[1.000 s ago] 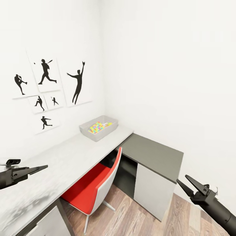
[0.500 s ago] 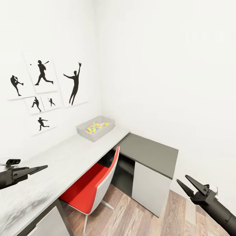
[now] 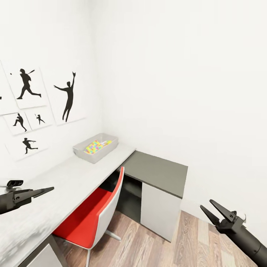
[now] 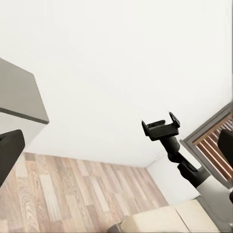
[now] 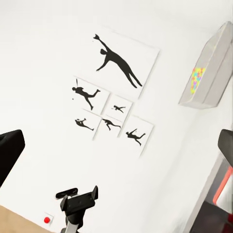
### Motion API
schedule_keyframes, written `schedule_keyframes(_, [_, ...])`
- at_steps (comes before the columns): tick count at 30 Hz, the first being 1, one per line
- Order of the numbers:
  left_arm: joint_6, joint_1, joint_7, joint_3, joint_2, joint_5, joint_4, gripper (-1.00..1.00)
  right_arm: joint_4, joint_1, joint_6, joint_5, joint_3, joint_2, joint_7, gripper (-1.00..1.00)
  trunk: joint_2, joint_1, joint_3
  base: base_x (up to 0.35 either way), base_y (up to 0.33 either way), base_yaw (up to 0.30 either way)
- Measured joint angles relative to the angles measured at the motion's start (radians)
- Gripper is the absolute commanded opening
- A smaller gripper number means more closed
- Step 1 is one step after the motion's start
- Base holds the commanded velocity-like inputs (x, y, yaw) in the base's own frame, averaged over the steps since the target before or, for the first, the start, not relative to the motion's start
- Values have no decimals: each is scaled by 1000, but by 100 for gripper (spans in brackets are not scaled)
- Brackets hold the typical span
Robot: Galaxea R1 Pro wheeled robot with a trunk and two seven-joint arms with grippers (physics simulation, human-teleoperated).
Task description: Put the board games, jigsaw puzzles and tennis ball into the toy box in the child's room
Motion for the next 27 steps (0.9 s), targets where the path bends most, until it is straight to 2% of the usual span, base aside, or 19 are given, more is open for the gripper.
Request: schedule_keyframes(27, [0, 0, 0, 1, 0, 0, 0, 100, 4, 0, 0, 0, 0, 0, -1, 100, -1, 0, 12, 0, 0, -269])
